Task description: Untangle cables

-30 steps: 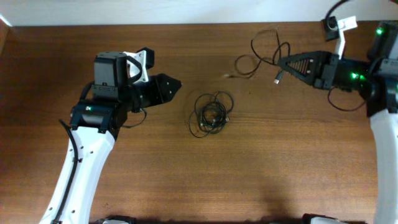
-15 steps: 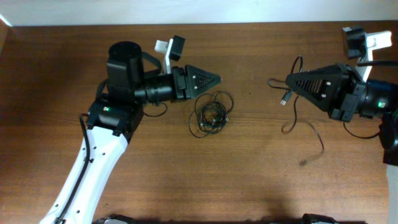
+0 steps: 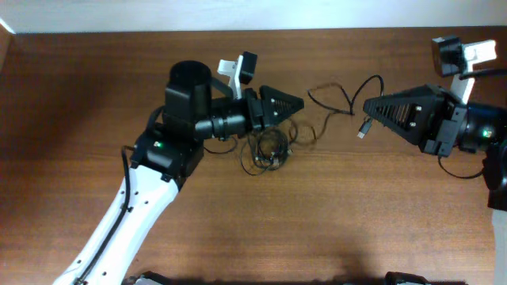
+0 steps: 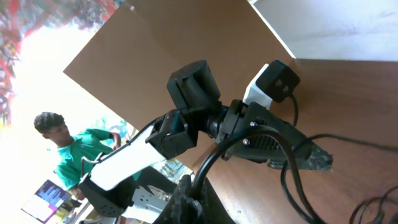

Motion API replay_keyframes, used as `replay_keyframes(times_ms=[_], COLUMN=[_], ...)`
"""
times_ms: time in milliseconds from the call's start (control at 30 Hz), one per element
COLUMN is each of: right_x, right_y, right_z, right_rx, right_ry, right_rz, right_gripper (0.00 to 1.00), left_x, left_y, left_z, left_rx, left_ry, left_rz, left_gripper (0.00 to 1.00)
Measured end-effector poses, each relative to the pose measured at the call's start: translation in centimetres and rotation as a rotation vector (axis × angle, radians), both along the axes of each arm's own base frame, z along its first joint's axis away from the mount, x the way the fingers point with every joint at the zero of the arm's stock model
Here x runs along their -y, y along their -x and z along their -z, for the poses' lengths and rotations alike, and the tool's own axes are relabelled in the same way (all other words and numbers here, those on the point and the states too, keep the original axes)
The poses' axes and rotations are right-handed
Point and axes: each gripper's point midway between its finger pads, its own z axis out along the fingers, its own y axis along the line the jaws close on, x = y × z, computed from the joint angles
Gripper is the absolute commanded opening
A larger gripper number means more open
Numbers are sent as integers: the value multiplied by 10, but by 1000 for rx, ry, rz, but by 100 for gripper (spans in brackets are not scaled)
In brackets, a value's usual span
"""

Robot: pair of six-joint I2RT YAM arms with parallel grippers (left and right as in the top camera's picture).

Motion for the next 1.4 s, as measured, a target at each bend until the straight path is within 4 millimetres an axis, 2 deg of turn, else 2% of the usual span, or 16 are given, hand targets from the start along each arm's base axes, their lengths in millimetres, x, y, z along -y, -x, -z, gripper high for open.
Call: replay_keyframes(times_ms=[267,433,633,767,833,1000,1133,1400], right_x=[0,0,0,-2,-5,-29,-40,-42], right_y=[1,1,1,2,4,14,19,16], right_z=[2,2,2,2,2,3,0,0], right_rx=[-24,-25,-28,-28,-28,-17,25,31], right_ry=[-5,-5,-6,-5,-4,9,16,26], right_rz=[-2,-3,-2,-8,-21,-95,-133,-112], right_gripper=[4,4,4,4,4,4,4,4], left_x=[4,5,21,23,23,24,23,26], left_y=[-10,-10,3,4,3,-7,-12,-5], left_z=[-23,-24,-24,-23,-23,-14,-10,-13], left_rx=[112,36,-112,-141,-148,-166,-170,-179], left_ry=[49,79,124,132,133,121,116,126], left_rz=[-27,-43,-29,-37,-42,-80,-98,-54], left_gripper=[55,55,56,56,56,56,52,51])
